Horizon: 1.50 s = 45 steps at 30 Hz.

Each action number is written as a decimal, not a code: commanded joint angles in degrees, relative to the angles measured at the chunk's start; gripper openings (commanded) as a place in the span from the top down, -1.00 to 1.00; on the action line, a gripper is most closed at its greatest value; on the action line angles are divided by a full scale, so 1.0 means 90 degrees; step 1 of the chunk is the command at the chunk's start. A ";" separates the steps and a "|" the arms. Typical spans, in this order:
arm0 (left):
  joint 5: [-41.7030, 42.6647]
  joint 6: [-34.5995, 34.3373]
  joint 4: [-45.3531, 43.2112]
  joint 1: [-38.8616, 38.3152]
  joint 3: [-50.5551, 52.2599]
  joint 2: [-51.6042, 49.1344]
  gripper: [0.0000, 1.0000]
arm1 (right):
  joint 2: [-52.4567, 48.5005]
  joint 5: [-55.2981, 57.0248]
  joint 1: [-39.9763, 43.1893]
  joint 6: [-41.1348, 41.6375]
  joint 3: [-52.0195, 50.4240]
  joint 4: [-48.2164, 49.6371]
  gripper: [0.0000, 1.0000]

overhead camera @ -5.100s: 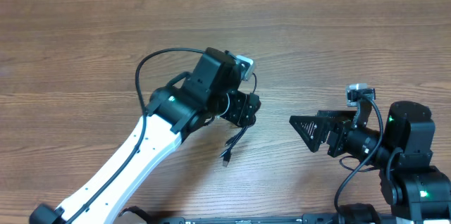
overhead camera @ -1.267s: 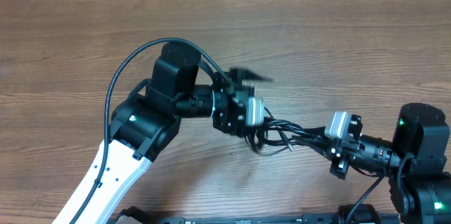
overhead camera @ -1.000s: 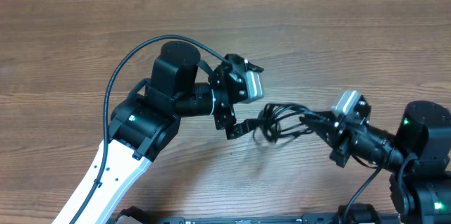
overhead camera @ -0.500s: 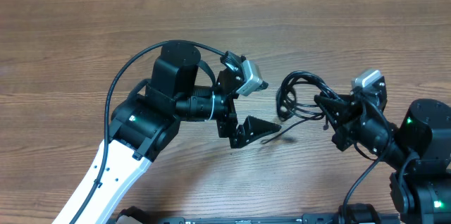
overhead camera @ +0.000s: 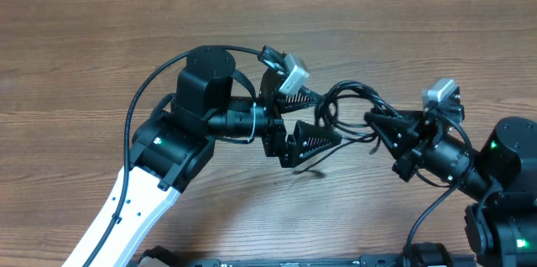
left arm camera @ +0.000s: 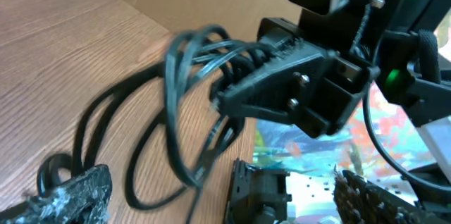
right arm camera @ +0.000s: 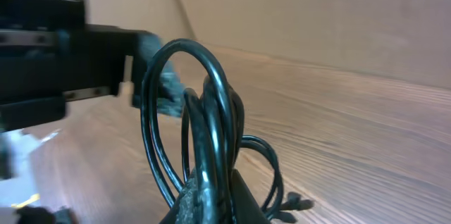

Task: Untangle cables

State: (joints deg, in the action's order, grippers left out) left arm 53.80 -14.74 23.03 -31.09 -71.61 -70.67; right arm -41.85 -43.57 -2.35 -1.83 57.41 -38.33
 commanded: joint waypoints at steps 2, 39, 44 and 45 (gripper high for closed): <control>-0.0022 -0.0245 -0.0075 -0.0024 -0.0032 -0.0100 -0.99 | 0.0051 -0.0685 -0.0019 0.0066 0.0204 0.0114 0.92; 0.0036 -0.0165 -0.1103 -0.0070 -0.0032 -0.0539 0.92 | 0.0051 0.2307 -0.0017 0.0209 0.0204 -0.1416 -1.00; 0.0542 0.0559 -0.1090 -0.0070 -0.0032 -0.0539 0.92 | 0.0051 0.1875 -0.0019 0.0522 0.0204 -0.1083 -1.00; 0.0554 0.0624 -0.1088 -0.0070 -0.0032 -0.0539 0.92 | 0.0051 0.1634 -0.0019 0.0517 0.0204 -0.0971 -0.99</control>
State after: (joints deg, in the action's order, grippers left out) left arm 55.59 -13.43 13.72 -31.88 -71.61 -75.46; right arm -41.74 -24.64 -2.35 1.30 57.54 -48.75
